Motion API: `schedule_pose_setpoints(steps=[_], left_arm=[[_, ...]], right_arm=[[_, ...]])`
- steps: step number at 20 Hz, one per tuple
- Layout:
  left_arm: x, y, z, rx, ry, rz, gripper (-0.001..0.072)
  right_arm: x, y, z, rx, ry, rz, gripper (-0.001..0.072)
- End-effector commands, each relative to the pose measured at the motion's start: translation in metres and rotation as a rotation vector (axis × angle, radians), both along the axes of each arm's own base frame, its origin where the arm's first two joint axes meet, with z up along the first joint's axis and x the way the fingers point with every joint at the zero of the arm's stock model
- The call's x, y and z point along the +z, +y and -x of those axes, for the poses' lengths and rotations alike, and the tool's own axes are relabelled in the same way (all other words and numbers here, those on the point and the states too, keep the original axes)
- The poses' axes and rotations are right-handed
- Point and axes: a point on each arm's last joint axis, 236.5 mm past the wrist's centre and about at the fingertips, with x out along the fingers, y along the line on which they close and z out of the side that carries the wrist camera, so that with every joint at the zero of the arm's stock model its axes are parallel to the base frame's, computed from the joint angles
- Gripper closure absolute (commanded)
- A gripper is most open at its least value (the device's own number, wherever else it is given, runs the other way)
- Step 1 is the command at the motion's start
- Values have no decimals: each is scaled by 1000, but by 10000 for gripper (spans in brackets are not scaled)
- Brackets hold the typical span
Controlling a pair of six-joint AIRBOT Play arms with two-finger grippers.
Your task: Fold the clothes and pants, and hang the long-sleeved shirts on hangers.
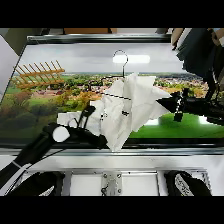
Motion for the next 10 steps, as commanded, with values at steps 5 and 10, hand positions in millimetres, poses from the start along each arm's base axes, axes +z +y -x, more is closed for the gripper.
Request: schedule_pose_setpoints(steps=[5,10], left_arm=[[-63,-34,31,6,202,-137,34],[-83,-30,33,13,238,-179,35]], right_arm=[[1,0,0,-9,18,-11,705],[1,0,0,-11,24,-15,705]])
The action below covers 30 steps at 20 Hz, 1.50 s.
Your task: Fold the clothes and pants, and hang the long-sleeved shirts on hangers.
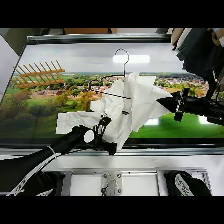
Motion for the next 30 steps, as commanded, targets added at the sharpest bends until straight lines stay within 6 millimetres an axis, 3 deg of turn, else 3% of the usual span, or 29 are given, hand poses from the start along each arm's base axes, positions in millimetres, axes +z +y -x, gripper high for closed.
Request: schedule_pose_setpoints(steps=[1,2,3,4,6,7,8,12,16,18,21,25,26,27,30], left_arm=[[-10,-2,-2,16,9,-15,34],[-10,-3,-5,21,0,-11,47],[-10,-4,-7,23,-12,-9,256],[-11,-3,-9,21,-23,-12,342],[-13,3,-14,35,-33,-35,347],[-14,6,-16,40,-36,-43,593],[-15,9,-22,44,-50,-49,695],[-2,24,-57,155,-89,-17,696],[50,63,-113,321,-223,70,696],[71,88,-131,377,-277,88,696],[82,118,-141,413,-302,78,696],[92,133,-176,430,-342,69,693],[95,135,-185,437,-332,67,447],[95,138,-190,442,-304,60,81],[88,148,-184,496,-228,50,106]], right_arm=[[1,0,0,-2,1,-2,705],[1,0,0,-2,2,-2,705],[1,0,0,-1,2,-2,705],[1,0,0,-2,2,-2,704],[1,0,0,-1,2,-2,704],[1,0,0,-1,2,-2,705],[1,0,0,-1,2,-2,704],[1,0,0,-1,1,-1,704],[2,0,1,-8,15,-10,705],[6,2,4,-10,14,-13,705],[17,4,12,-19,-1,-14,705],[25,16,16,-30,3,-18,705],[25,20,15,-29,-4,-18,705],[26,22,13,-35,-10,-18,705],[26,22,7,-54,-15,-18,704]])
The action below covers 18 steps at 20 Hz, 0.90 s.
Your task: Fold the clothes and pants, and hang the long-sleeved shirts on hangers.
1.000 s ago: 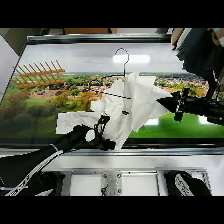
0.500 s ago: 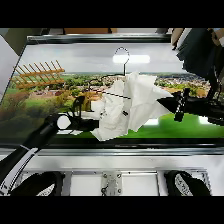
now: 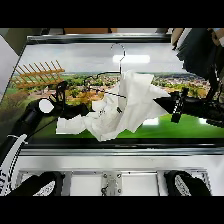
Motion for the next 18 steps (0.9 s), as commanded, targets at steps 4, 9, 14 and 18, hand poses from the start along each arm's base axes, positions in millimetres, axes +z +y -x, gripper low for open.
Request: schedule_pose_setpoints(steps=[4,9,14,18], left_arm=[[-29,-5,49,117,131,119,106],[-70,-34,74,289,226,300,106],[-84,-71,65,224,254,353,106],[-79,-93,49,170,236,349,121]], right_arm=[[-2,-1,-6,-27,-3,16,704],[-4,-1,-6,-27,-1,25,704],[-4,-1,-5,-27,-1,25,704],[-4,-1,-5,-27,-1,25,704]])
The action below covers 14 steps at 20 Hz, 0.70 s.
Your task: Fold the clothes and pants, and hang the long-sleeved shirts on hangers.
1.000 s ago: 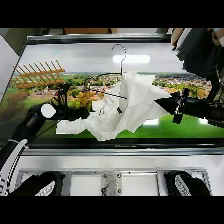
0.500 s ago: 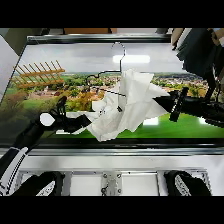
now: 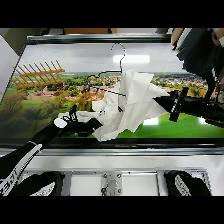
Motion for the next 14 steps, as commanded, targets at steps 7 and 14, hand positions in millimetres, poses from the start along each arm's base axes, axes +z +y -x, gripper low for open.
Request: schedule_pose_setpoints(steps=[7,14], left_arm=[[35,15,-39,-134,-70,-3,696],[91,87,-93,-153,-172,-156,696]], right_arm=[[8,2,7,-13,23,-26,705],[-18,3,57,45,168,113,705]])
